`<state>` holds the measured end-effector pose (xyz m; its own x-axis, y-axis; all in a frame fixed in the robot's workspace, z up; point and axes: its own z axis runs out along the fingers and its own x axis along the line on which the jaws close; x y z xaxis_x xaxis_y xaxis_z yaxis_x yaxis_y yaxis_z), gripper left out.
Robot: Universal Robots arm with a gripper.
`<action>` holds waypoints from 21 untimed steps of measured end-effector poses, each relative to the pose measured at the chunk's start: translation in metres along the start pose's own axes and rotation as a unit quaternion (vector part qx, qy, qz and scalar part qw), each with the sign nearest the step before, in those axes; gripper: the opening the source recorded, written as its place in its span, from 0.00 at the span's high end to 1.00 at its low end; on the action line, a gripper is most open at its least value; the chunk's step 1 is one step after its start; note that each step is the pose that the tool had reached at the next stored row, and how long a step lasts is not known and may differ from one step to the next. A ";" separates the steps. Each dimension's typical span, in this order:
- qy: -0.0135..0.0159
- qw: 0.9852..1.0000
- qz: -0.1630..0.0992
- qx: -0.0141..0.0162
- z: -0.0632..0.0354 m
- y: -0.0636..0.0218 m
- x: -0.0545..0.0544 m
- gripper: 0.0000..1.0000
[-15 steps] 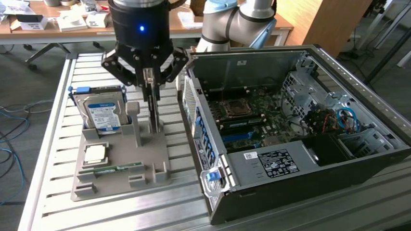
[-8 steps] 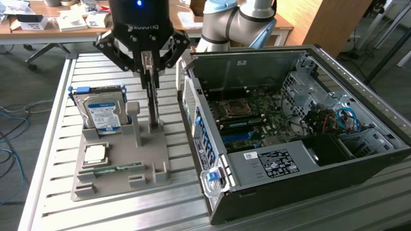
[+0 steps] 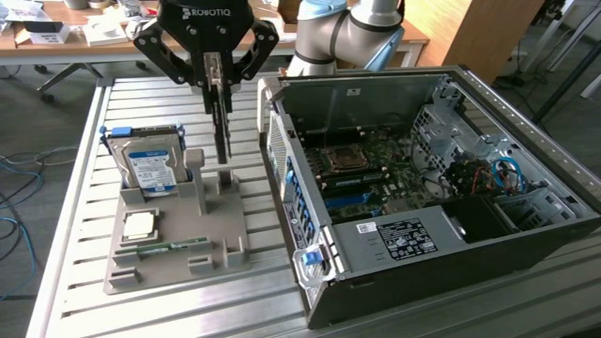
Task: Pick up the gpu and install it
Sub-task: 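Pick up the gpu and move the gpu toward the slot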
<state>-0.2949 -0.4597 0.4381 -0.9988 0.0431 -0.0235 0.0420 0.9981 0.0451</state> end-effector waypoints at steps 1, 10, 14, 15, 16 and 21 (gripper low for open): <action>0.000 1.000 0.000 0.000 0.0000 0.0000 0.000 0.74; 0.000 1.000 0.000 0.000 0.0003 0.0007 -0.016 0.74; 0.000 1.000 0.000 0.000 0.0008 0.0015 -0.035 0.74; 0.000 1.000 0.000 0.000 0.0009 0.0017 -0.039 0.74; 0.000 1.000 0.000 0.000 0.0010 0.0019 -0.044 0.74; 0.000 1.000 0.000 0.000 0.0016 0.0028 -0.066 0.74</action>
<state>-0.2286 -0.4596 0.4382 -0.9988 0.0431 -0.0234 0.0421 0.9981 0.0450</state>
